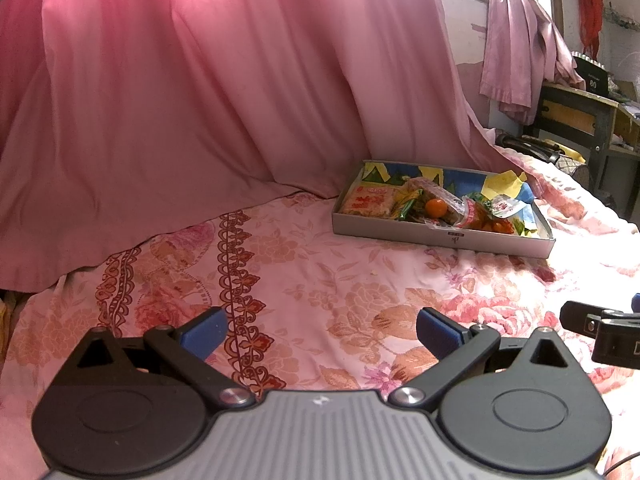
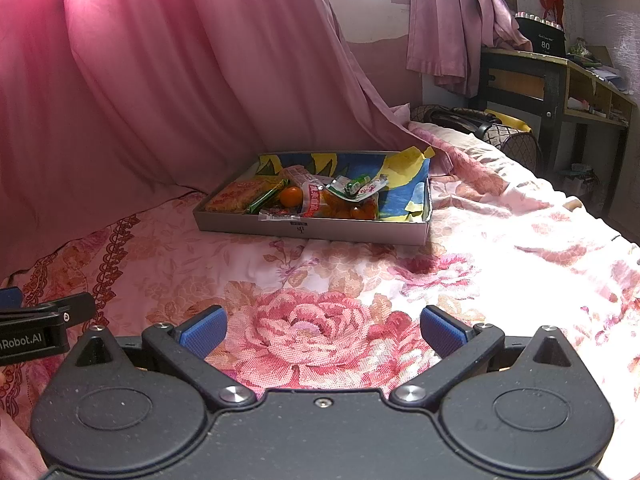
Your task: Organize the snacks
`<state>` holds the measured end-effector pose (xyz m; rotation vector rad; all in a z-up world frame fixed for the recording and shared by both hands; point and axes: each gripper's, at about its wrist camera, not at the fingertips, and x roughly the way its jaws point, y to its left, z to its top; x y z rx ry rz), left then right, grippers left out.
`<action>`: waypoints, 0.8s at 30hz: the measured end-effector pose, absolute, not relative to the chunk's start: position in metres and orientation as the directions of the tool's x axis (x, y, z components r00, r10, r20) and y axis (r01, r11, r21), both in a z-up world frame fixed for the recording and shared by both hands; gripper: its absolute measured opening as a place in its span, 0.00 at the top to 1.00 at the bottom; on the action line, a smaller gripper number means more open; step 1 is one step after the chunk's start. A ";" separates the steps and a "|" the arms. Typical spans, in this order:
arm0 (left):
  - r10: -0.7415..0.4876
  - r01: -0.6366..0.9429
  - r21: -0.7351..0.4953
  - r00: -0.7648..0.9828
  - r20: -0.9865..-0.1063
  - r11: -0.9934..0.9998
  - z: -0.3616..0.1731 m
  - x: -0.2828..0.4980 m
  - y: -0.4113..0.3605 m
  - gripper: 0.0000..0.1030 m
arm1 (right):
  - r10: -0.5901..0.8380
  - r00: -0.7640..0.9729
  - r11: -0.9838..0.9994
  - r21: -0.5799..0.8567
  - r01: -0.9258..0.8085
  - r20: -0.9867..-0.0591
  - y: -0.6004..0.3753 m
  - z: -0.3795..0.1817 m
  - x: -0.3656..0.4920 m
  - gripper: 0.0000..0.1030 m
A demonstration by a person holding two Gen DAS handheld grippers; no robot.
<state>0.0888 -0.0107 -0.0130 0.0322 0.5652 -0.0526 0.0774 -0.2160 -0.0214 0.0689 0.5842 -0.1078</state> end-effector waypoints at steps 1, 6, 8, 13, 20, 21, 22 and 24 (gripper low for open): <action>-0.034 0.057 0.027 0.845 -0.534 0.998 -0.014 0.088 -0.011 0.00 | -0.082 0.829 0.992 0.034 0.121 -0.554 -0.216 -0.021 0.077 0.01; -0.019 0.065 0.071 0.852 -0.523 0.995 -0.016 0.083 -0.016 0.00 | -0.083 0.828 0.992 0.034 0.122 -0.554 -0.216 -0.023 0.076 0.01; -0.014 0.065 0.080 0.854 -0.520 0.995 -0.015 0.082 -0.018 0.00 | -0.083 0.828 0.992 0.034 0.122 -0.555 -0.216 -0.023 0.077 0.01; -0.010 0.074 0.106 0.860 -0.511 0.992 -0.012 0.079 -0.024 0.00 | -0.083 0.827 0.992 0.033 0.122 -0.555 -0.216 -0.023 0.077 0.01; -0.020 0.081 0.094 0.851 -0.524 0.992 -0.012 0.080 -0.022 0.00 | -0.084 0.827 0.992 0.032 0.122 -0.556 -0.216 -0.022 0.077 0.01; -0.026 0.085 0.087 0.850 -0.526 0.993 -0.011 0.081 -0.021 0.00 | -0.084 0.827 0.992 0.032 0.122 -0.557 -0.216 -0.022 0.078 0.01; -0.036 0.090 0.078 0.850 -0.526 0.993 -0.011 0.081 -0.019 0.00 | -0.084 0.827 0.992 0.032 0.122 -0.557 -0.216 -0.022 0.078 0.01; -0.048 0.096 0.067 0.851 -0.524 0.993 -0.010 0.080 -0.018 0.00 | -0.085 0.826 0.992 0.031 0.122 -0.557 -0.215 -0.022 0.078 0.01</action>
